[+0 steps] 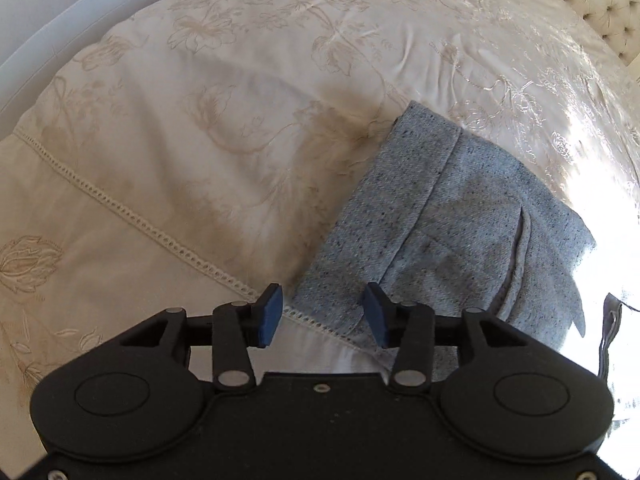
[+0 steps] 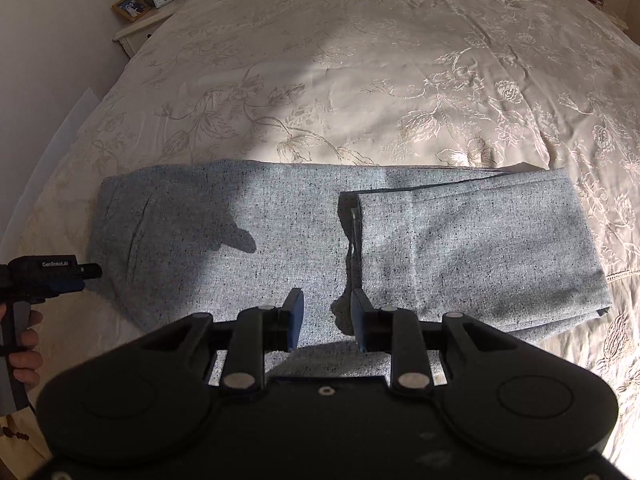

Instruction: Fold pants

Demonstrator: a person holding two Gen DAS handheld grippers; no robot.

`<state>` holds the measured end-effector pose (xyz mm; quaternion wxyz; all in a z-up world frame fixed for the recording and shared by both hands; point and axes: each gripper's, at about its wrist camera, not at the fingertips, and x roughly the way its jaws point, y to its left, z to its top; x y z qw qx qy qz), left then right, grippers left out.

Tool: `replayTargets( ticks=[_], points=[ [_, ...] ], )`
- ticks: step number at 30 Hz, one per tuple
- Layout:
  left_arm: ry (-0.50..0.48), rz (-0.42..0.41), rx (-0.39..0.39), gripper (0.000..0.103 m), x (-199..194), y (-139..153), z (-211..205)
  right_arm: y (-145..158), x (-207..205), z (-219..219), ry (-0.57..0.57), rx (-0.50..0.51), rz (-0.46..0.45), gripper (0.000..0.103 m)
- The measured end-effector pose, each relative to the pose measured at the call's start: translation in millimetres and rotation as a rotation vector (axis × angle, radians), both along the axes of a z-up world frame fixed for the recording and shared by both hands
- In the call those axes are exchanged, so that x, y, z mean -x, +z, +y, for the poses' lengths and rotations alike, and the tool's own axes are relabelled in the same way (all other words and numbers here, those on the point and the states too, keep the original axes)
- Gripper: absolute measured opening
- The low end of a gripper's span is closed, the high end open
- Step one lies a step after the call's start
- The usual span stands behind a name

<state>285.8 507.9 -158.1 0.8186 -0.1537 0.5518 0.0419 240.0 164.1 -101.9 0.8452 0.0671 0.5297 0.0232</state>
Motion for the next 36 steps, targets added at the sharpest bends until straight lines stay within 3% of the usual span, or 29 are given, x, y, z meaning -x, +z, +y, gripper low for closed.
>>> replayTargets(
  ticks=[9,19,22,25,27,28,31,36],
  points=[
    [0.068,-0.009,0.168,0.055,9,-12,17,-2,-5,6,0.010,0.001,0.005,0.028],
    [0.157,-0.021,0.310,0.072,5,-28,26,-5,-5,10,0.029,0.003,0.014,0.028],
    [0.125,-0.068,0.352,0.066,-1,-26,20,-5,-4,12,0.040,0.007,0.017,0.028],
    [0.118,-0.079,0.340,0.063,-5,-25,16,-4,-3,12,0.046,0.008,0.018,0.028],
    [0.139,-0.089,0.333,0.052,0,-22,20,-3,-2,12,0.047,0.009,0.015,0.028],
    [0.153,-0.094,0.330,0.040,3,-19,24,-3,-2,12,0.046,0.009,0.013,0.028],
    [0.169,-0.128,0.361,0.025,14,-8,32,-3,-1,8,0.039,0.000,0.007,0.028],
    [0.090,-0.206,0.257,0.017,22,38,7,-11,-2,-3,0.022,-0.024,0.027,0.028]
  ],
)
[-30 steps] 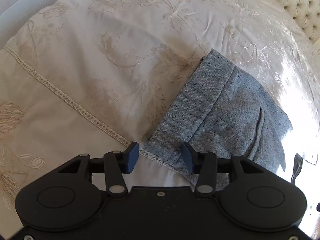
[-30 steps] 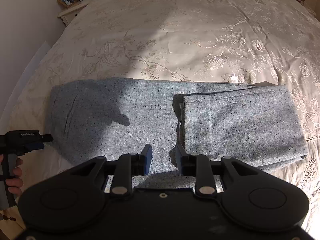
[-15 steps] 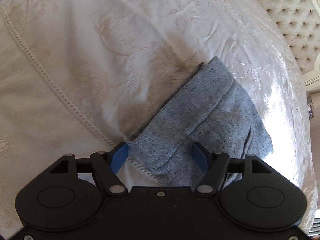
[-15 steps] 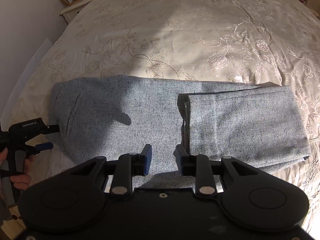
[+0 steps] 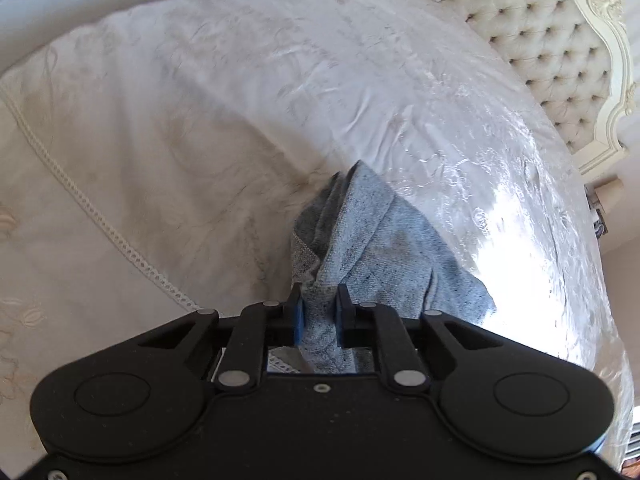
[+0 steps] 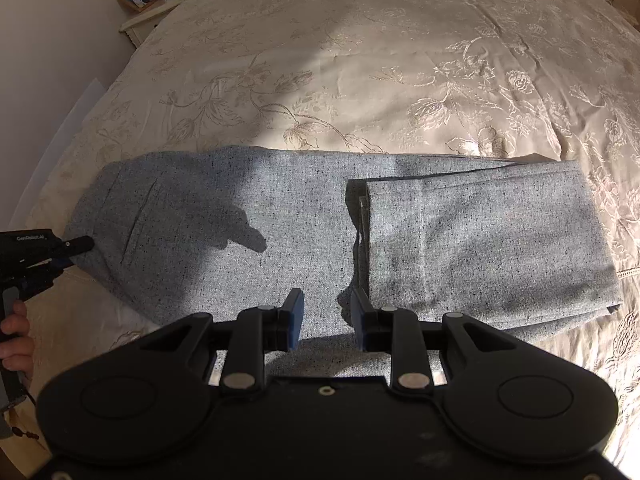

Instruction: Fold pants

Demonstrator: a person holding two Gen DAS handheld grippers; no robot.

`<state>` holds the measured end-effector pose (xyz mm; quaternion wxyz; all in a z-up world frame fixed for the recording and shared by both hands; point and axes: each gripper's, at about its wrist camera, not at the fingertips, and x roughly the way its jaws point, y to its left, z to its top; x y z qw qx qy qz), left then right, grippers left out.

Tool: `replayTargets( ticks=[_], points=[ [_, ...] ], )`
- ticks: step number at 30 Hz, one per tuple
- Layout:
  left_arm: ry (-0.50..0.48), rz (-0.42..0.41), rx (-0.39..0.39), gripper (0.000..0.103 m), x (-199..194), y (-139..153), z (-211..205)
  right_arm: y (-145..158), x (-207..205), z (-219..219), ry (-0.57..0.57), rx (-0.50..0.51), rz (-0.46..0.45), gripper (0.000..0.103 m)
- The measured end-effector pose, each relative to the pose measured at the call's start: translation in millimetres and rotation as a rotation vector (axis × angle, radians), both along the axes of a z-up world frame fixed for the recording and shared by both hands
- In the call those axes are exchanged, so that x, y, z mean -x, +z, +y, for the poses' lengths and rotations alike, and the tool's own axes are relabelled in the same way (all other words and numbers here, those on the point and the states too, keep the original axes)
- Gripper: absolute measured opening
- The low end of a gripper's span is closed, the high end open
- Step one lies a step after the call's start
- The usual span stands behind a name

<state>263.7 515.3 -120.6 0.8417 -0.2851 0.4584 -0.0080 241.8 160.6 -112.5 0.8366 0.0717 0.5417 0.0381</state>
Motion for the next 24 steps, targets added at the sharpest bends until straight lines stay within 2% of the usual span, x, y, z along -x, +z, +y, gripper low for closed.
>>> replayTargets(
  ticks=[2,6,10,14,19,24],
  points=[
    [-0.024,-0.042,-0.047,0.015,2,23,-16,-3,0,-7,-0.014,-0.020,0.007,0.028],
    [-0.063,-0.115,-0.090,0.012,6,64,-49,-6,2,-23,-0.020,-0.044,0.005,0.028],
    [-0.145,-0.186,-0.162,0.011,13,104,-110,-11,6,-46,-0.008,-0.074,0.004,0.028],
    [-0.255,-0.238,-0.223,0.010,19,128,-187,-17,11,-81,-0.010,-0.106,0.007,0.028],
    [-0.407,-0.244,-0.219,0.009,24,126,-296,-17,23,-144,-0.044,-0.122,-0.011,0.028],
    [-0.573,-0.131,-0.204,0.010,21,76,-402,-24,31,-210,-0.113,-0.126,-0.004,0.028]
  ],
)
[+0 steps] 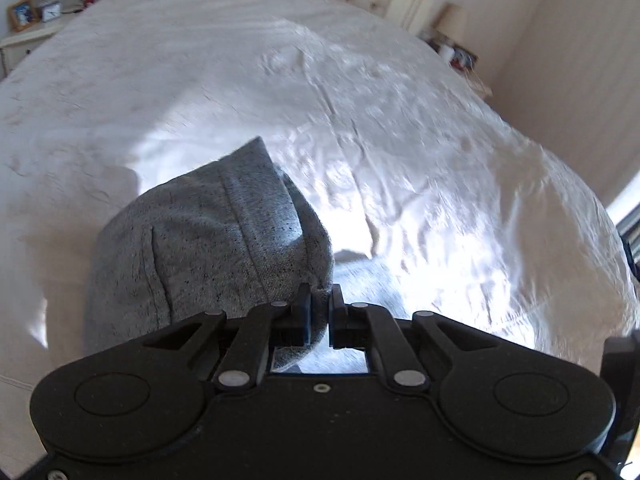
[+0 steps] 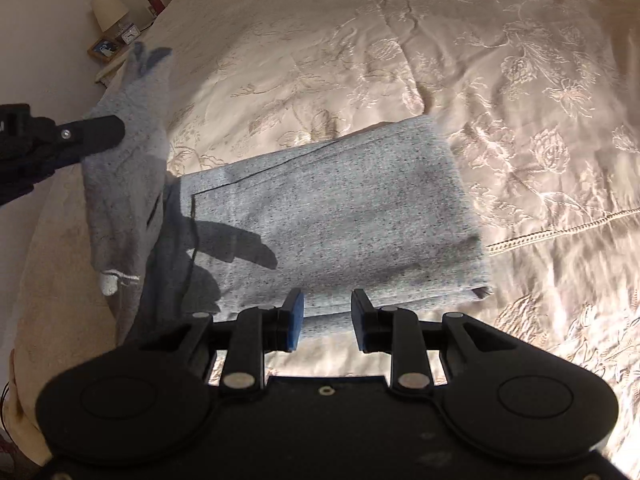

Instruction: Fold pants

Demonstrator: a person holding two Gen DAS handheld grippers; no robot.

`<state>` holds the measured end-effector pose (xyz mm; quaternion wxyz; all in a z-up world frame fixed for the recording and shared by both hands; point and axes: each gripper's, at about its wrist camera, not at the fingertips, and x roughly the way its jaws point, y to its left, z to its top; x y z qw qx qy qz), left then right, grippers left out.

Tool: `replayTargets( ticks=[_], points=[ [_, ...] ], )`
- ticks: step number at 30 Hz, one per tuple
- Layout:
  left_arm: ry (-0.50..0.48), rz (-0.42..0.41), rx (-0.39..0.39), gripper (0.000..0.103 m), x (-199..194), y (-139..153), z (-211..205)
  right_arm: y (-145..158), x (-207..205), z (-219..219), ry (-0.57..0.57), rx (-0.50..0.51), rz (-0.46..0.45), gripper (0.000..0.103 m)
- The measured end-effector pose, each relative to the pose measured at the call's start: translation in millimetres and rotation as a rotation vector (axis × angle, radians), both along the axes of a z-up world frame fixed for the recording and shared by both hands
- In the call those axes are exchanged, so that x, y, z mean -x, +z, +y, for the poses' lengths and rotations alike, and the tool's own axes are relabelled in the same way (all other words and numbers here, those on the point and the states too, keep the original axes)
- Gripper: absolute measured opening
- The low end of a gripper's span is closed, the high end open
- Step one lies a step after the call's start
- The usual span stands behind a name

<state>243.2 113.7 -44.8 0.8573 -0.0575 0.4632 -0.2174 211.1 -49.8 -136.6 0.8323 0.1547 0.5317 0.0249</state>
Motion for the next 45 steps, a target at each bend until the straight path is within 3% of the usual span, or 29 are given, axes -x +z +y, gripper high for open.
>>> replayTargets(
  ticks=[3,5,8,13,17,22,24,28,32,40,42,44,45],
  points=[
    [-0.052,0.087,-0.039,0.011,4,-26,-37,-6,2,-30,-0.023,0.010,0.016,0.031],
    [-0.030,0.109,-0.060,0.011,7,-28,-41,-8,2,-43,-0.029,0.010,0.019,0.031],
    [0.004,0.088,-0.070,0.019,16,-19,-22,-8,-1,-58,-0.025,0.008,0.009,0.031],
    [0.134,0.027,-0.235,0.020,-2,-19,17,-9,-22,-59,0.023,-0.035,-0.029,0.034],
    [0.234,0.098,-0.319,0.020,-28,-50,43,-14,-48,-40,0.107,-0.060,-0.044,0.036],
    [0.241,0.281,-0.332,0.020,-42,-112,68,-25,-72,-16,0.159,-0.039,-0.038,0.038],
    [0.242,0.293,-0.316,0.021,-37,-127,74,-32,-81,-10,0.158,-0.036,-0.022,0.038],
    [0.244,0.294,-0.291,0.020,-33,-127,77,-45,-93,-4,0.163,-0.020,0.001,0.039],
    [0.194,0.270,-0.304,0.020,-28,-128,75,-62,-100,-10,0.132,-0.067,0.045,0.042],
    [0.191,0.226,-0.295,0.021,-13,-108,81,-89,-109,-38,-0.020,-0.279,0.138,0.047],
    [0.214,0.188,-0.317,0.021,-6,-95,85,-87,-107,-39,-0.006,-0.323,0.134,0.040],
    [0.230,0.151,-0.346,0.021,0,-84,91,-77,-104,-29,0.046,-0.281,0.101,0.007],
    [0.246,0.133,-0.369,0.021,2,-78,95,-69,-102,-19,0.081,-0.208,0.074,0.005]
  ],
)
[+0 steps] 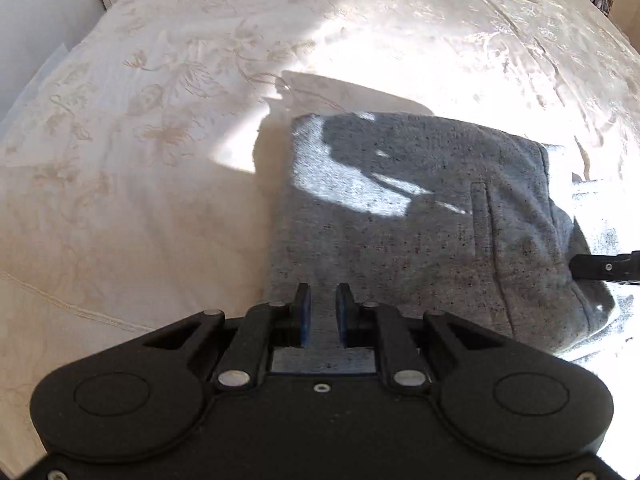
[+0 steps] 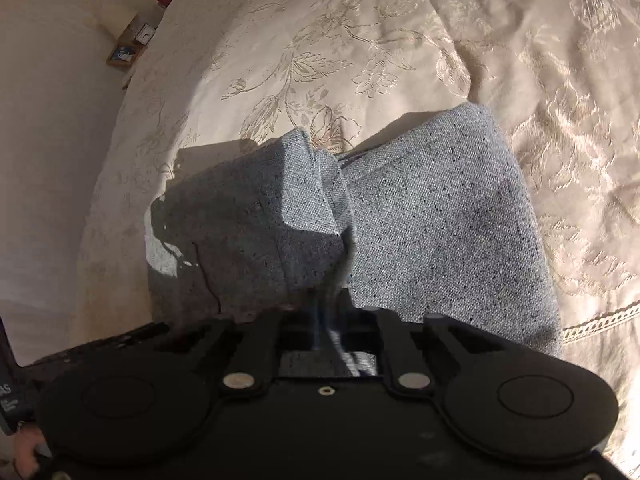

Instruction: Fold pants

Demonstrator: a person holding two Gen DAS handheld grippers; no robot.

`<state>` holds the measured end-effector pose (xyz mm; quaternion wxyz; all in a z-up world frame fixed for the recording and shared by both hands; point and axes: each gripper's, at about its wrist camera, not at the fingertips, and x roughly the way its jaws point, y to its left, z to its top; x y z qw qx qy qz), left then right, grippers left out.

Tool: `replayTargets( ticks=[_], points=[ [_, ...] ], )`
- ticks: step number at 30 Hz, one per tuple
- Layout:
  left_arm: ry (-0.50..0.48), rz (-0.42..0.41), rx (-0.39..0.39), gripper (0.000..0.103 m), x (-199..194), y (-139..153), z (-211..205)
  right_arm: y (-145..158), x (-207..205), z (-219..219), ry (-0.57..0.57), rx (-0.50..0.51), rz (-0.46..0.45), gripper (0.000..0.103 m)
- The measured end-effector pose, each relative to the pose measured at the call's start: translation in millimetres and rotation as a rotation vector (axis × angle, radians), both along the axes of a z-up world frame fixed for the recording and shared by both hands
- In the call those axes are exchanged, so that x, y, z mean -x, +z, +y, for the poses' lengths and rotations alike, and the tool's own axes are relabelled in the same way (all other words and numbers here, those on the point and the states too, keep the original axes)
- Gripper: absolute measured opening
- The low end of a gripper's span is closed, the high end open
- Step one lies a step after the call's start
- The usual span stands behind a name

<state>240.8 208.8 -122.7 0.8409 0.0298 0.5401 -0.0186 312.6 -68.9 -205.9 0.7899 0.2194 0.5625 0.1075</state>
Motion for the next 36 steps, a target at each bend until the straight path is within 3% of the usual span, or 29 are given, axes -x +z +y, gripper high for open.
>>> replayTargets(
  ticks=[5,9,12,17,21,23,27,28,30,36],
  points=[
    [0.074,-0.029,-0.041,0.021,8,14,22,44,15,32,0.139,0.154,-0.157,0.005],
    [0.112,-0.034,-0.038,0.021,4,19,35,80,28,28,0.148,0.169,-0.233,0.004],
    [0.102,-0.040,-0.022,0.021,4,22,32,97,40,18,0.142,0.251,-0.274,0.004],
    [0.004,-0.033,-0.008,0.021,2,17,2,75,45,-14,0.094,0.328,-0.205,0.004],
    [-0.097,-0.031,-0.019,0.022,-2,14,-32,22,35,-23,0.083,0.431,-0.106,0.005],
    [-0.136,-0.030,-0.025,0.022,-5,14,-44,13,33,-25,0.059,0.441,-0.083,0.006],
    [-0.178,-0.031,-0.027,0.022,-16,13,-63,44,41,-14,-0.018,0.526,-0.234,0.019],
    [-0.181,-0.036,-0.024,0.022,-19,13,-67,51,42,-9,-0.009,0.526,-0.275,0.028],
    [-0.181,-0.042,-0.019,0.022,-29,13,-75,59,37,1,0.038,0.495,-0.329,0.029],
    [-0.140,0.014,-0.053,0.022,-65,-2,-93,43,-2,22,0.089,0.478,-0.313,0.029]
  ],
)
